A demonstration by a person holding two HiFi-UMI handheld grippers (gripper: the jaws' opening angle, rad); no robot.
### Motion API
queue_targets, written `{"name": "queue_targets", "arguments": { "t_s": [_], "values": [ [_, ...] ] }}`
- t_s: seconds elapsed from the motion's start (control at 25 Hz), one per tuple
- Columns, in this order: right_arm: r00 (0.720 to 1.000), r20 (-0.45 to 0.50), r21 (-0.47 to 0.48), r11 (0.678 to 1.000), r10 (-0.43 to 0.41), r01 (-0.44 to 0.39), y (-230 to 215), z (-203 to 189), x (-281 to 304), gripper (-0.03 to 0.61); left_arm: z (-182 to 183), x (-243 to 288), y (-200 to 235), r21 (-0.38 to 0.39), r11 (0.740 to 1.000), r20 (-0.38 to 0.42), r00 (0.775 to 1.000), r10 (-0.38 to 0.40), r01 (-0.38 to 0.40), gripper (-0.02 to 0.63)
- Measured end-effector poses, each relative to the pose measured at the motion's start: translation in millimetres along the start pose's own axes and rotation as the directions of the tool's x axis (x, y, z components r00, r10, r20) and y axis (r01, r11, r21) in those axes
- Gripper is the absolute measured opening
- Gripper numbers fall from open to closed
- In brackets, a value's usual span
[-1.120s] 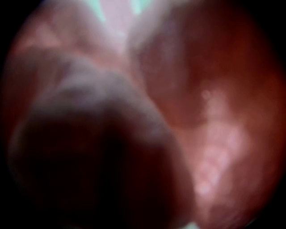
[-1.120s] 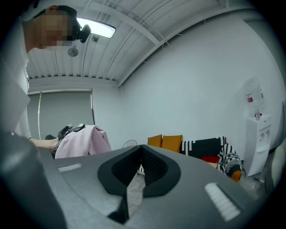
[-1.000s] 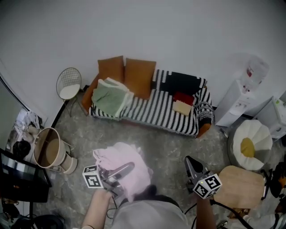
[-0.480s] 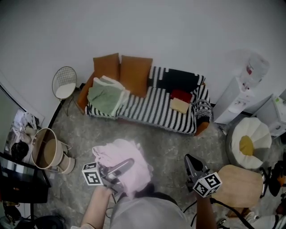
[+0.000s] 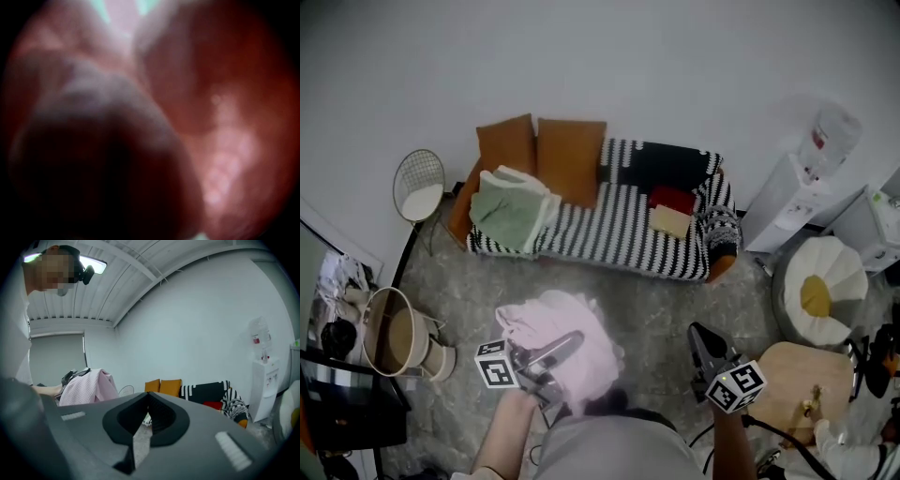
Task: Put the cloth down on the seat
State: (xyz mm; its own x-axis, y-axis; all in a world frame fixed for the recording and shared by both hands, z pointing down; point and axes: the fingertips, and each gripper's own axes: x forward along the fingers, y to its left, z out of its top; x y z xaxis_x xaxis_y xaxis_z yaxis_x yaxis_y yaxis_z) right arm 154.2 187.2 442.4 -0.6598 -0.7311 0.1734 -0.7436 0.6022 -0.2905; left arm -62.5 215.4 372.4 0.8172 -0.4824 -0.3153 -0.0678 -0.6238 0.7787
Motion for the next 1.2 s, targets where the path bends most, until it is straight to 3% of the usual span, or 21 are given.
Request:
{"name": "queue_targets", "arguments": {
  "t_s": [0.48,1.2],
  "values": [
    [0.996,-0.034,0.021,0.997,-0.078,0.079,-30,16,102,-0.005,80,14,87,-0.049,0.999,-0.063,0.998,0.011,-0.014,0.103],
    [0.987,-0.039,0.004,0.988,-0.155,0.155,-43,53,232,-0.005,199,25,173,-0.106,0.993,-0.13,0.989,-0.067,0.054,0.103]
  ]
}}
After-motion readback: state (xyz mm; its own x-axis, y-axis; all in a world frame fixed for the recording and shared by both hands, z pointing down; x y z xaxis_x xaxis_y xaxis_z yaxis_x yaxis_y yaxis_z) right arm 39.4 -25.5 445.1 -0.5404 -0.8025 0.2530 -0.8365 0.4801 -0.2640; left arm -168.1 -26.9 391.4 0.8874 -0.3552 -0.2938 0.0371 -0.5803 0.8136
